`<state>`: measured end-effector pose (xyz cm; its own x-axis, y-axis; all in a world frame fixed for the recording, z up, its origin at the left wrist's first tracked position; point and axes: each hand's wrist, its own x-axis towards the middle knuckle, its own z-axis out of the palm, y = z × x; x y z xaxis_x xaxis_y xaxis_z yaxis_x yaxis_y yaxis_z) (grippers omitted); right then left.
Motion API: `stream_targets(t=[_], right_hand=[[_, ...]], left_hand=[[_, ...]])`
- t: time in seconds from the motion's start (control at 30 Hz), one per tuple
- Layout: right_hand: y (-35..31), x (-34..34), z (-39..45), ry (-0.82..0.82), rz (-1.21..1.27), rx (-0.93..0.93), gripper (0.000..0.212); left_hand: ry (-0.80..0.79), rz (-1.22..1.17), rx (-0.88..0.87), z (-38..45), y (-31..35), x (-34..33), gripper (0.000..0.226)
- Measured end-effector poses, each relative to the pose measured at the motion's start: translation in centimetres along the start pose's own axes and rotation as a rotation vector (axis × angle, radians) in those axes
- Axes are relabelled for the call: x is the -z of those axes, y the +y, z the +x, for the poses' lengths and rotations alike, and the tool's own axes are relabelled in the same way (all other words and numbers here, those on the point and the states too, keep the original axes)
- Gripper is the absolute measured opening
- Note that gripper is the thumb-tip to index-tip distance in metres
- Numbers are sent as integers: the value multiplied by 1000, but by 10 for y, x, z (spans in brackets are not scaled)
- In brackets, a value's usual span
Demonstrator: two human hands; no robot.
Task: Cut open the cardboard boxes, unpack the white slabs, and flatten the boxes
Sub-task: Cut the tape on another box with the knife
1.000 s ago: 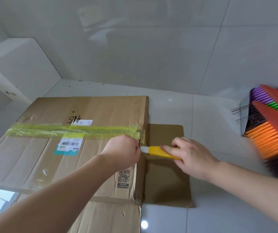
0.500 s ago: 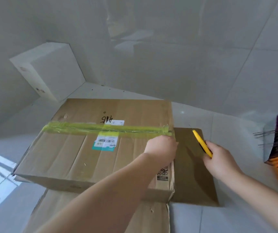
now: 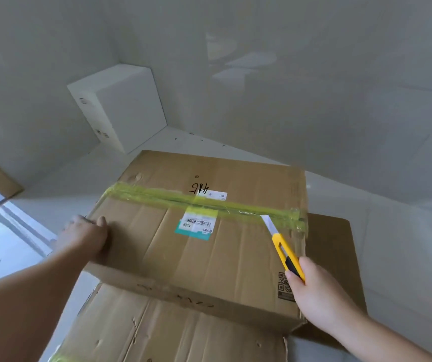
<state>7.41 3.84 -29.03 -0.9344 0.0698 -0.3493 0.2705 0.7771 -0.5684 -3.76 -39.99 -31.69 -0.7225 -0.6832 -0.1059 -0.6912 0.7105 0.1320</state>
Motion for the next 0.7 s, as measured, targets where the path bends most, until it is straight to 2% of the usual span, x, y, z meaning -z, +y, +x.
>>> stream_targets(t=[0.07,0.23,0.4,0.6,0.7], right_hand=[[-7,1,9,0,-95,9,27],[-18,10,60,77,-234,-13,26],[-17,25,102,131,-301,-7,24],[-33,18,115,92,-389,79,29],[-53,12,138,130,-435,126,21]], left_hand=[[-64,-53,20,2,-6,-5,61],[15,34,70,-16,7,-9,70],[2,39,31,-37,8,-14,79],[-40,105,44,-61,-36,-14,90],[-41,166,13,-71,-55,-13,96]])
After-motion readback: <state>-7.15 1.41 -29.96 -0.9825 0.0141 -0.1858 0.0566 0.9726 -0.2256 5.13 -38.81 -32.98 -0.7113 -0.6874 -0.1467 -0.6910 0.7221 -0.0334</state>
